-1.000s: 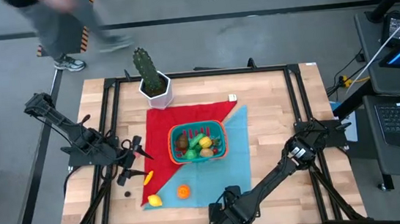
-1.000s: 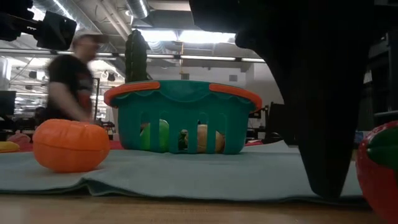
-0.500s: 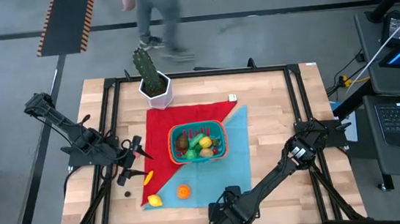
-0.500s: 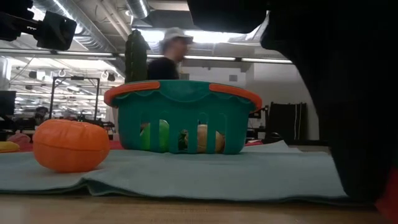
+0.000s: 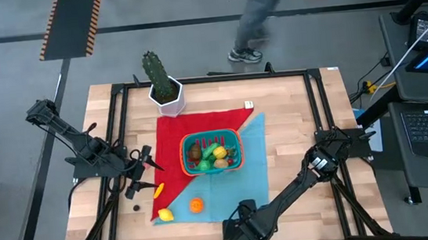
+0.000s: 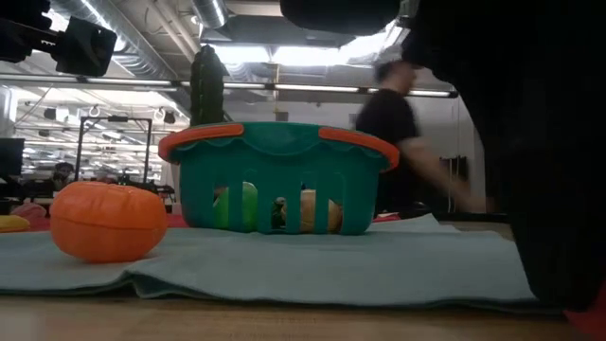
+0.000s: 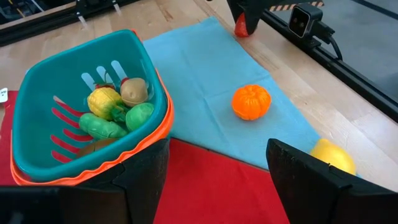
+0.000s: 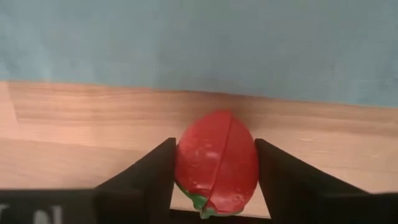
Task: Build produce basket
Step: Put the red strawberry into the blue basket
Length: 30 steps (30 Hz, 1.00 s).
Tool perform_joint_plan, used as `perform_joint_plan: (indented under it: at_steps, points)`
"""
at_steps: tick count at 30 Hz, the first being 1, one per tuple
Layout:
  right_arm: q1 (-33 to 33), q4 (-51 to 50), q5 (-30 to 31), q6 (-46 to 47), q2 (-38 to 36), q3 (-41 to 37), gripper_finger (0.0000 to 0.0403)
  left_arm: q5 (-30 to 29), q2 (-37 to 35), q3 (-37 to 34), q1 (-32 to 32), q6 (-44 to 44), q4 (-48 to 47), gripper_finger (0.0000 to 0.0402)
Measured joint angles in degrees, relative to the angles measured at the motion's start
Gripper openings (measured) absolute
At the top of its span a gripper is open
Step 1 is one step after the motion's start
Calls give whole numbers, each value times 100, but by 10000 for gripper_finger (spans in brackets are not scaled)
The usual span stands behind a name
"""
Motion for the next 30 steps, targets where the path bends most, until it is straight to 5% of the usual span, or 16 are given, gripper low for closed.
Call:
perform_joint_plan:
  at_steps: [9,15,23,27,30]
  points:
    - [2,-27,328,-312,0,56,191,-2,0,0,0,2,0,263]
    - [6,-647,1080,-697,-52,645,191,-1,0,0,-1,4,0,263]
    - [186,-2685,3450,-1179,-92,1793,191,0,-1,0,-1,4,3,263]
    - [303,-2667,5065,-1604,-92,1797,191,0,-2,0,1,-26,11,263]
    - [328,-2664,5602,-1812,-92,1797,191,0,-2,0,-3,-32,12,263]
